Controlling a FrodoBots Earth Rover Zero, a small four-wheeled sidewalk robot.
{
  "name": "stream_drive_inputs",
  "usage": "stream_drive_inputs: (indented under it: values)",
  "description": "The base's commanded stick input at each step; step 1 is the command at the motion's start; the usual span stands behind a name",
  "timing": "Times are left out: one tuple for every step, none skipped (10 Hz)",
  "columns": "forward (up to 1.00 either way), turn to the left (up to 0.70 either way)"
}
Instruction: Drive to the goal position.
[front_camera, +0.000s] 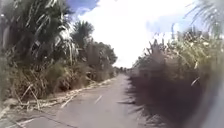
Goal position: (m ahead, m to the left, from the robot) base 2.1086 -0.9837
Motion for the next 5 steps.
stream_drive_inputs:
  values:
    - [0.85,0.0]
    - [0.85,0.0]
    - [0.85,0.0]
    - [0.85,0.0]
    - [0.85,0.0]
